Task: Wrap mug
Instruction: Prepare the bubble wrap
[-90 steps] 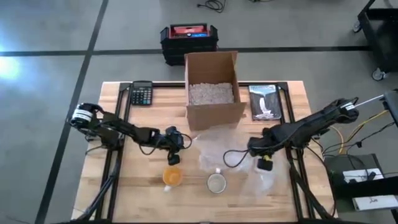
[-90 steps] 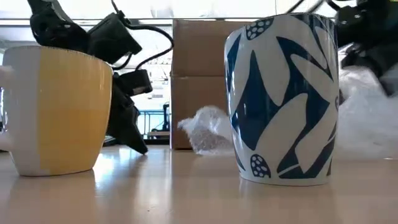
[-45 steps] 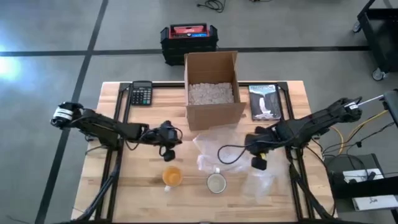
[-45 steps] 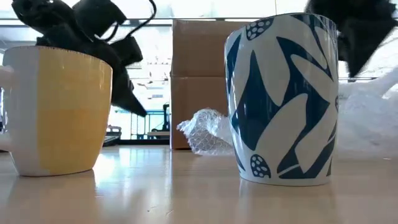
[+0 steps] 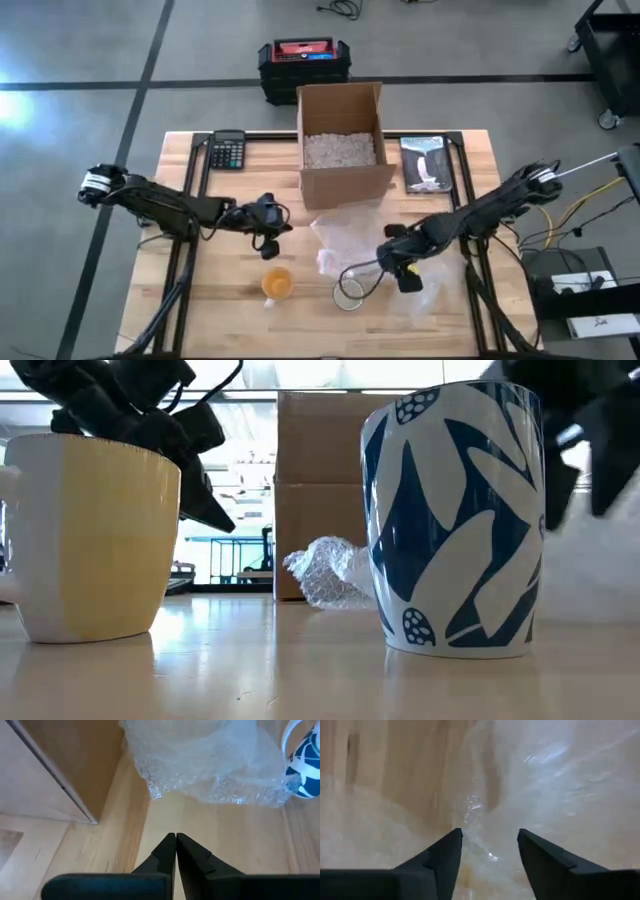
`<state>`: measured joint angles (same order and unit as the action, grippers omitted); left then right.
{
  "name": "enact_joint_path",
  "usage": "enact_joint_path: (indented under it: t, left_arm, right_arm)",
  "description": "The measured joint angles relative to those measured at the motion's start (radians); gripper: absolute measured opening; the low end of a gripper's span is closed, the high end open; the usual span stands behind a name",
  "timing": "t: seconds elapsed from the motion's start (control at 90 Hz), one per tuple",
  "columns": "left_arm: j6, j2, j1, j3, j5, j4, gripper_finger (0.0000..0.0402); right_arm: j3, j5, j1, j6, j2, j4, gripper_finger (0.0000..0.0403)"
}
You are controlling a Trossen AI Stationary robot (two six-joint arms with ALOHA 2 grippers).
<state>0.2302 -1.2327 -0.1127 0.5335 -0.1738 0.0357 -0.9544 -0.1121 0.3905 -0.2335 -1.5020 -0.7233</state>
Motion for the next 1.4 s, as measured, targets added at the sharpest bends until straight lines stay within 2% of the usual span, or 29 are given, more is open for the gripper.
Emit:
enact_joint_path:
  t: [0.2, 0.478, 0.556, 0.756, 0.822, 0.889, 0.967, 1.011, 1.211, 1.4]
  left_arm:
    - [0.0, 0.004, 0.0, 0.0, 0.0, -0.001, 0.0]
    - [0.0, 0.005, -0.002, 0.0, 0.0, 0.0, 0.0]
    - [0.0, 0.005, -0.003, 0.0, 0.0, 0.0, 0.0]
    - [0.0, 0.005, -0.009, 0.0, 0.001, 0.0, 0.0]
    - [0.0, 0.005, -0.01, 0.003, 0.002, 0.0, 0.0]
    - [-0.001, 0.005, -0.013, 0.009, 0.002, 0.001, 0.0]
    - [-0.001, 0.006, -0.016, 0.016, 0.003, 0.001, 0.0]
    - [-0.002, 0.008, -0.018, 0.02, 0.003, -0.001, 0.0]
    - [-0.008, 0.025, -0.025, 0.042, 0.008, 0.0, 0.0]
    - [-0.008, 0.059, -0.031, 0.045, 0.008, -0.01, 0.0]
  right_arm:
    - [-0.078, -0.001, 0.016, 0.056, -0.088, -0.076, 0.0182]
    - [-0.23, -0.027, 0.04, 0.059, -0.093, -0.157, 0.015]
    - [-0.231, -0.019, 0.061, 0.074, -0.101, -0.163, 0.0147]
    - [-0.162, 0.108, 0.087, 0.014, -0.188, -0.167, 0.013]
    - [-0.156, 0.127, 0.087, -0.002, -0.218, -0.184, 0.0113]
    - [-0.167, 0.132, 0.087, 0.005, -0.23, -0.206, 0.008]
    - [-0.194, 0.139, 0.087, 0.027, -0.228, -0.219, 0.0026]
    - [-0.212, 0.14, 0.087, 0.046, -0.224, -0.239, 0.0011]
    - [-0.298, 0.192, 0.068, 0.08, -0.143, -0.289, 0.0002]
    - [-0.342, 0.19, 0.056, 0.048, -0.053, -0.287, 0.0003]
